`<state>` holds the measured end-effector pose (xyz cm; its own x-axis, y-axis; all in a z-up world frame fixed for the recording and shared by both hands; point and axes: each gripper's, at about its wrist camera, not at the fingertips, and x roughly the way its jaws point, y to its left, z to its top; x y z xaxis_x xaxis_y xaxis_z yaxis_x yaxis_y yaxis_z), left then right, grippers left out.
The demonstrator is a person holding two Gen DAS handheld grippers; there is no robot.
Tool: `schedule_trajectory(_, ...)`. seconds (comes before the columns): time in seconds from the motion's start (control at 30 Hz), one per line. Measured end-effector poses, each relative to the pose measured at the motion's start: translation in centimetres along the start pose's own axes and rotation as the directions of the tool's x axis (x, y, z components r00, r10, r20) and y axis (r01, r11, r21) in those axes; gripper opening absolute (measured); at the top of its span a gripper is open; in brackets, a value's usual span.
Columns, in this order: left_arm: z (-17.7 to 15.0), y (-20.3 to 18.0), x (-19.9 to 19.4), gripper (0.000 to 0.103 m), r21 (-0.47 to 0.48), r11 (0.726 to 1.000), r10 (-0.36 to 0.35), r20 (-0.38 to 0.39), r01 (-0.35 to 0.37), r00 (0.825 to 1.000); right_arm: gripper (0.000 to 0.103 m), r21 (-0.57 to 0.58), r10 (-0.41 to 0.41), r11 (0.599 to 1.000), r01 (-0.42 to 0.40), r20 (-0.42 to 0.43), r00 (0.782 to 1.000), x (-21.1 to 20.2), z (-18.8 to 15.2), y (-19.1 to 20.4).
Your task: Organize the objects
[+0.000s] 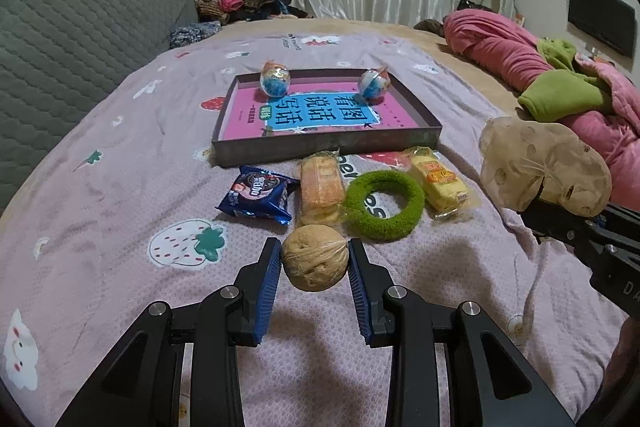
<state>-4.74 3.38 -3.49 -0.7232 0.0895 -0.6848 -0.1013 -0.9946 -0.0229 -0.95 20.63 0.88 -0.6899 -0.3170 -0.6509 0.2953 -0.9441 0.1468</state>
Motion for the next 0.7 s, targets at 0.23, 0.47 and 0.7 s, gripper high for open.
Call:
schedule_trajectory(0.23,0.0,0.7,-1.1,0.035,-0.027,1.0,0.004,0.01,-0.004,1.0,0.018,0.002,-0.016,1.0,0.016,0.022,1.0,-0.7,0.0,0.7)
schedule_trajectory(0.47,0.1,1.6,-2.7,0.035,-0.059,0.998,0.009,0.017,-0.008,1.0,0.018,0.018,-0.023,1.0,0.022,0.052,0.998,-2.5,0.2,1.3)
schedule_trajectory(0.7,0.7,2.6,-4.9,0.035,-0.09,0.996,0.013,0.047,-0.009,0.999,0.018,0.024,-0.01,1.0,0.008,0.088,0.996,-4.3,0.9,2.3)
